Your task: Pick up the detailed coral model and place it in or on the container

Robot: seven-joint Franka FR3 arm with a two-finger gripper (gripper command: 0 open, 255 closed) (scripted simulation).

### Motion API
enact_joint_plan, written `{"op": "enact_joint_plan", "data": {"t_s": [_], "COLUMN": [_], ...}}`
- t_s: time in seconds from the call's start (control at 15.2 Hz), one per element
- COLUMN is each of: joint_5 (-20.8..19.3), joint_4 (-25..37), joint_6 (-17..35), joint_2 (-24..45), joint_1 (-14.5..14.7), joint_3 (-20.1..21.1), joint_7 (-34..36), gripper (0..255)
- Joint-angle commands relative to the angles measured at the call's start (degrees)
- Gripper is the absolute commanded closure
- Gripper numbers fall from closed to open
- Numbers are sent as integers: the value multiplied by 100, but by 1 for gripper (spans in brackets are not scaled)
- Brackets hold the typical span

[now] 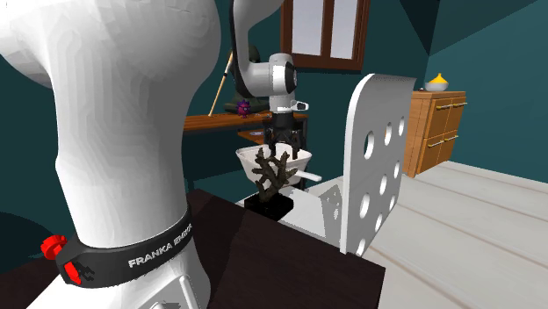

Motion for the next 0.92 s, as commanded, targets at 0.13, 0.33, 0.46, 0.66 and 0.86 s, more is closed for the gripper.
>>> {"op": "enact_joint_plan", "data": {"t_s": [0.13,0.33,0.46,0.66,0.86], "joint_5": [0,0,0,0,49], "joint_4": [0,0,0,0,-15], "joint_6": [1,1,0,1,-113], "joint_2": [0,0,0,0,-131], "joint_1": [0,0,0,0,-23], "joint_3": [0,0,0,0,32], "joint_7": [0,0,0,0,-39], "gripper": [255,255,255,255,255]}}
